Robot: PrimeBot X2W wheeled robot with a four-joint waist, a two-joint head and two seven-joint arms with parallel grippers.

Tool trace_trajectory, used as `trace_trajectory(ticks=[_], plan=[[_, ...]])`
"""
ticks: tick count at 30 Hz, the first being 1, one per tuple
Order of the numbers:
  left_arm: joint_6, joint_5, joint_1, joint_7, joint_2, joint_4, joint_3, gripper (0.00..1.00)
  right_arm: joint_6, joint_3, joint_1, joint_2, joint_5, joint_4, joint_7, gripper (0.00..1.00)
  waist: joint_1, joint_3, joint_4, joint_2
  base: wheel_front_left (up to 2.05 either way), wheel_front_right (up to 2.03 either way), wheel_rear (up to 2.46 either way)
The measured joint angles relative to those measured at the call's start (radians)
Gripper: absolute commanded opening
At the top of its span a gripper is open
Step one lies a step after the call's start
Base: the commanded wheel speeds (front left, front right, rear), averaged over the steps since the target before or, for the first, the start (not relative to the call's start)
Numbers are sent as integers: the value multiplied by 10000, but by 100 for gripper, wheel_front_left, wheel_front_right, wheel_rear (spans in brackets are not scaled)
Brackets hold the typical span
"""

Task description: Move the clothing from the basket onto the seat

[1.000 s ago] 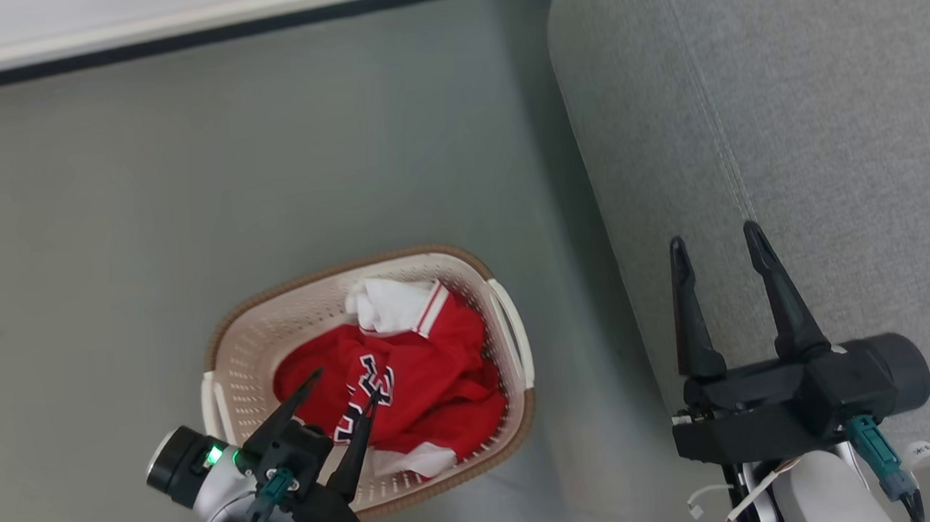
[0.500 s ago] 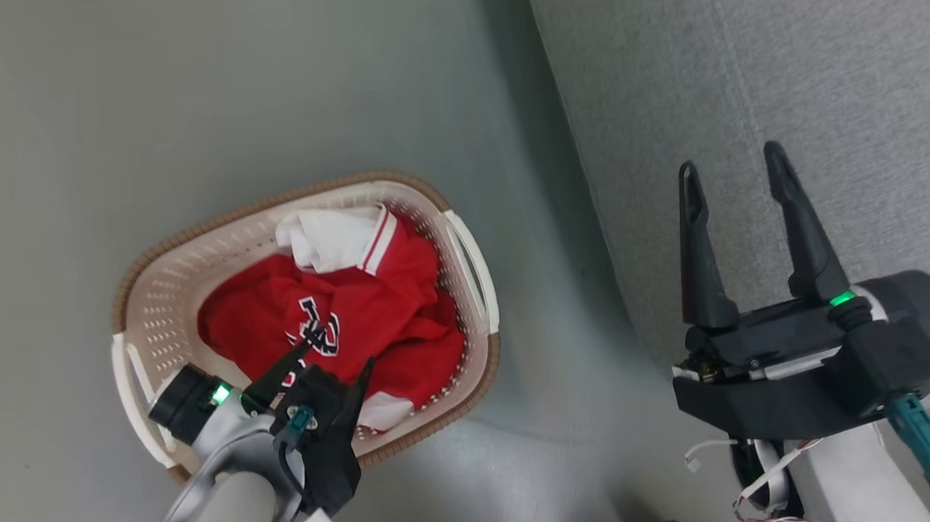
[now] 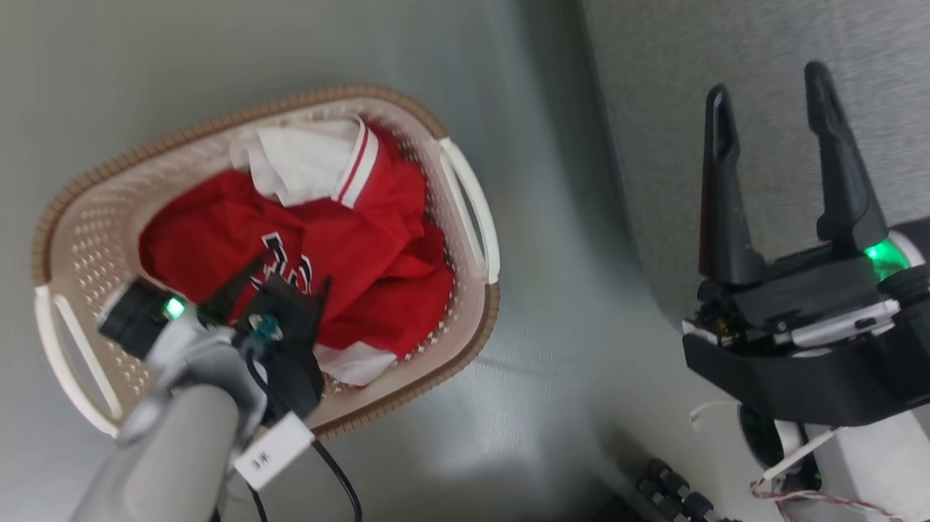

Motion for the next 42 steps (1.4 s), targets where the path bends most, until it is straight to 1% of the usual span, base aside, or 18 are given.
trace_trajectory(ticks=[7, 8, 9, 10, 11, 12, 13, 14, 19, 23, 29, 36, 42], plan=[[-6, 4, -512, -90, 33, 449, -21, 100, 0, -6, -402, 0, 73, 19, 0, 100, 0, 749, 32, -1, 0, 0, 0], [-8, 10, -572, -98, 33, 550, -29, 95, 0, -2, -456, -2, 73, 56, -2, 100, -1, 843, 41, -1, 0, 0, 0], [-8, 12, -608, -144, 33, 637, -31, 66, 0, 10, -517, -2, 81, 115, -2, 100, -1, 926, 51, -1, 0, 0, 0], [-8, 12, -622, -186, 31, 723, -31, 46, 0, 31, -566, -2, 96, 174, -2, 100, -1, 990, 60, -1, 0, 0, 0], [-10, 10, -629, -209, 19, 802, -31, 29, 0, 40, -612, -2, 123, 224, 0, 100, 0, 1035, 72, 0, 0, 0, 0], [-10, 10, -631, -293, 0, 857, -31, 18, 0, 38, -629, 0, 155, 276, -2, 100, 0, 1054, 89, 0, 0, 0, 0], [-10, -4, -639, -376, -27, 905, -27, 4, 0, 36, -642, 0, 167, 349, -2, 100, 0, 1048, 102, 0, 0, 0, 0], [-10, -21, -657, -445, -58, 949, -17, 0, 0, 36, -656, 0, 174, 437, -2, 100, -1, 1023, 110, -1, 0, 0, 0], [-12, -188, -728, -869, -215, 1229, 69, 0, 0, 107, -809, -4, 299, 859, -2, 100, -2, 779, 129, -1, 0, 0, 0], [-12, -410, -719, -1252, -378, 1406, 190, 0, 0, 151, -857, -6, 520, 1450, -2, 100, -3, 463, 169, -1, 0, 0, 0], [-36, -1022, -464, -1517, -550, 1517, 508, 0, 0, 324, -1056, -4, 692, 2257, -2, 100, -3, -182, 279, -3, 0, 0, 0], [-75, -1547, -50, -1684, -711, 1315, 662, 0, 0, 353, -1115, -6, 876, 3120, 0, 100, -3, -1070, 454, -3, 0, 0, 0], [-75, -2023, 158, -1687, -715, 825, 823, 0, 0, 339, -1112, -8, 1005, 3841, 0, 100, -3, -1880, 635, -3, 0, 0, 0]])
